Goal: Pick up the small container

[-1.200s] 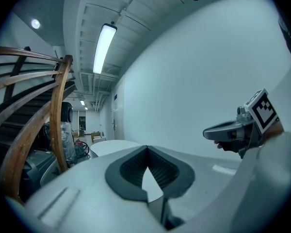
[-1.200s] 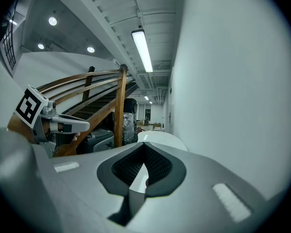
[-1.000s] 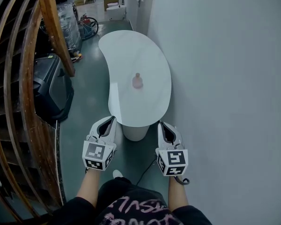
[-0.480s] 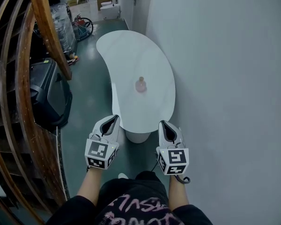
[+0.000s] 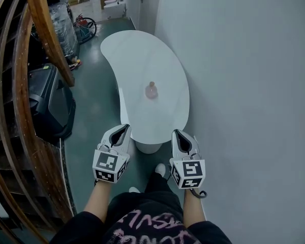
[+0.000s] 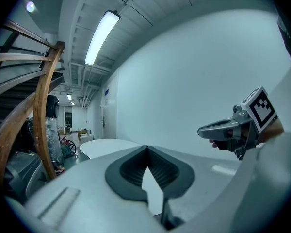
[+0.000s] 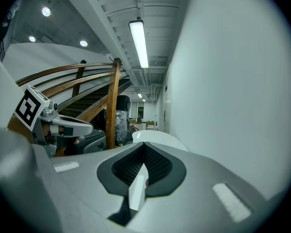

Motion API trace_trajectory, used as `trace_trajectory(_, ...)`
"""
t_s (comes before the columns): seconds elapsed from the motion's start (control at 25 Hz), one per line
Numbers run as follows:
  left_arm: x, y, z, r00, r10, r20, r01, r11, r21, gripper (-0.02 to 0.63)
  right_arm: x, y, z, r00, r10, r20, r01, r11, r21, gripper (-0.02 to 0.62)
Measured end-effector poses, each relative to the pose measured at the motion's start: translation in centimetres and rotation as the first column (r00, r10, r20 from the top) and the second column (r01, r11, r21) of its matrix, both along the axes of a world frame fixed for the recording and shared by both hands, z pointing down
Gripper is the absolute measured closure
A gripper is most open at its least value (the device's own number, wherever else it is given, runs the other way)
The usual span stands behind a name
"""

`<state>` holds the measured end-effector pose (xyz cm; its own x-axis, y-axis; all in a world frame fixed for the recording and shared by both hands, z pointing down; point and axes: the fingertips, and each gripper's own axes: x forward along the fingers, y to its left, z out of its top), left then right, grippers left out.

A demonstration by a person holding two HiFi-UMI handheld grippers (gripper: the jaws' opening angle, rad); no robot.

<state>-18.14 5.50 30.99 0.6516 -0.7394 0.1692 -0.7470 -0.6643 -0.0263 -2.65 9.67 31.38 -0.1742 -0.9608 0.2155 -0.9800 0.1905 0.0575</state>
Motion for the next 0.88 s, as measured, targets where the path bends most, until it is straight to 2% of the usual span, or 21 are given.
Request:
trace_trajectory(0.36,1.0,-1.6,0.1,1.0,0.015,0.02,-0.016,1.0,0.013,0.606,0.8,-1.9,0.2,1.0,-0.003,0.011,0.003,1.0,0.012,0.584)
trace_trajectory(0.88,2.1,-4.4,0.9,0.999,-0.009,0.036,0.009,1.0,0.006,0.606,2.3,-5.0,0.8,1.0,-0.015,0.027,0.015,1.0,0.01,0.585)
